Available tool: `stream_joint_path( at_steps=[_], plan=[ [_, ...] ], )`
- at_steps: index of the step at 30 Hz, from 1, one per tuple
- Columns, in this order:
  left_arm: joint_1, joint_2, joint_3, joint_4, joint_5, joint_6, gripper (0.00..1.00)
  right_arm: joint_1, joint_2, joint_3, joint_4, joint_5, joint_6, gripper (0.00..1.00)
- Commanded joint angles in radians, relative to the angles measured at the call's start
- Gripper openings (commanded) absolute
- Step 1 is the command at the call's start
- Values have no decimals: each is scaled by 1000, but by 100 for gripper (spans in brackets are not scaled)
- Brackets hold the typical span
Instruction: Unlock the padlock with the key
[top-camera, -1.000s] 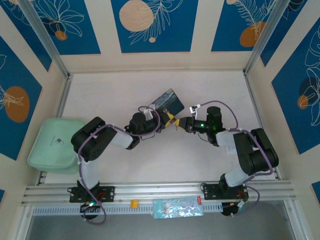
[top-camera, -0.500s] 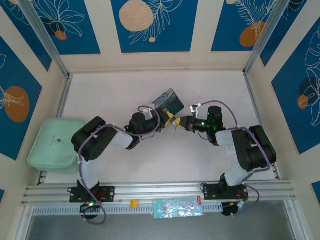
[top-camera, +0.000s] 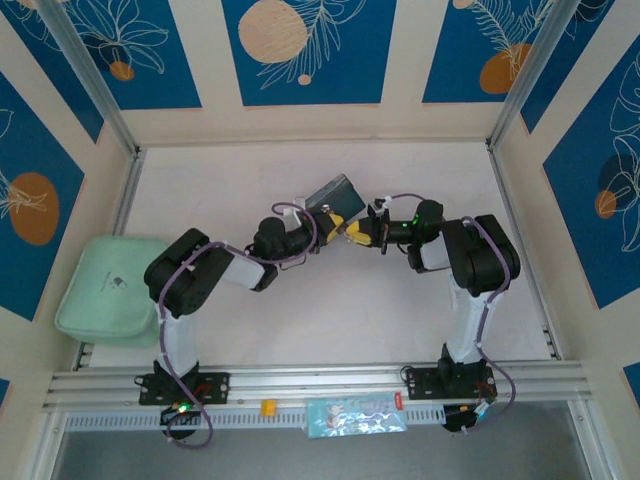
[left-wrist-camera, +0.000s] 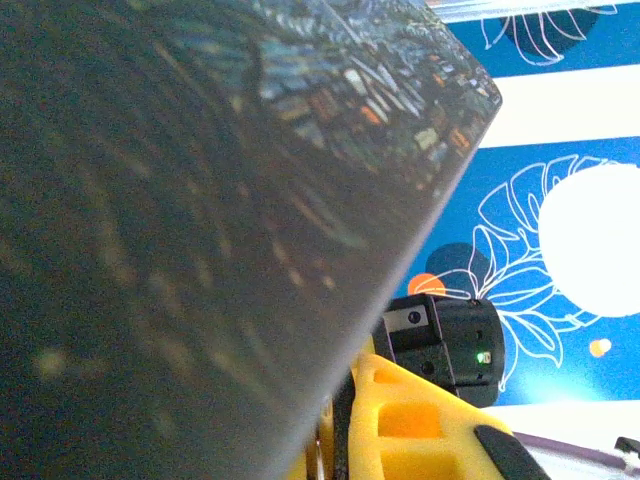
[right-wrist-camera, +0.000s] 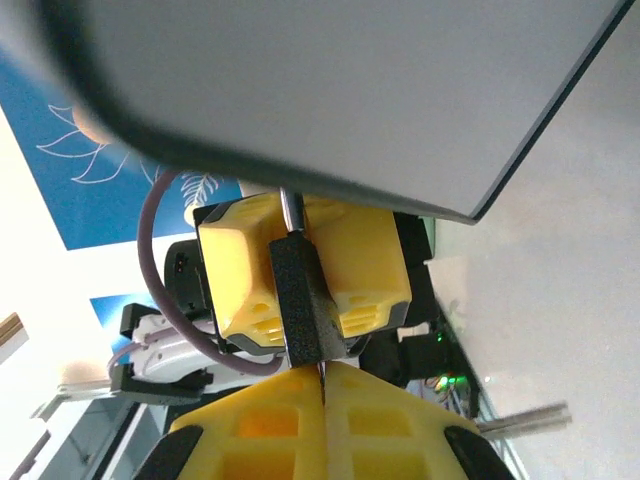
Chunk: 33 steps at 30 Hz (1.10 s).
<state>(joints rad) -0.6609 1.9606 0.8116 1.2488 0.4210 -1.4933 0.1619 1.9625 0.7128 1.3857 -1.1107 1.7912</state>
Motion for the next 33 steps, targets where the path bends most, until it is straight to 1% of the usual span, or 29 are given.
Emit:
stream_joint_path(
  at_steps=[1, 8, 14, 20, 22, 27, 30, 33],
  plan=[
    [-71, -45, 47, 161, 296, 98, 0, 13, 34, 48, 16, 62, 140, 0],
    [-70, -84, 91, 161, 401, 204, 0, 19, 67, 107, 16, 47, 231, 0],
    [-74, -112, 80, 161, 421, 282, 0, 13, 97, 112, 16, 78, 257, 0],
    [-75, -135, 81, 161, 435, 320, 0, 11, 121, 144, 16, 116, 308, 0],
    [-73, -133, 80, 161, 413, 323, 0, 11, 114, 157, 15, 119, 313, 0],
    [-72, -89, 65, 159, 303, 247, 0, 8, 72, 125, 11, 131, 245, 0],
    [-74, -87, 39, 159, 240, 239, 0, 8, 57, 63, 14, 172, 195, 0],
    [-76, -104, 28, 159, 220, 268, 0, 19, 38, 3, 16, 234, 165, 0]
  ],
)
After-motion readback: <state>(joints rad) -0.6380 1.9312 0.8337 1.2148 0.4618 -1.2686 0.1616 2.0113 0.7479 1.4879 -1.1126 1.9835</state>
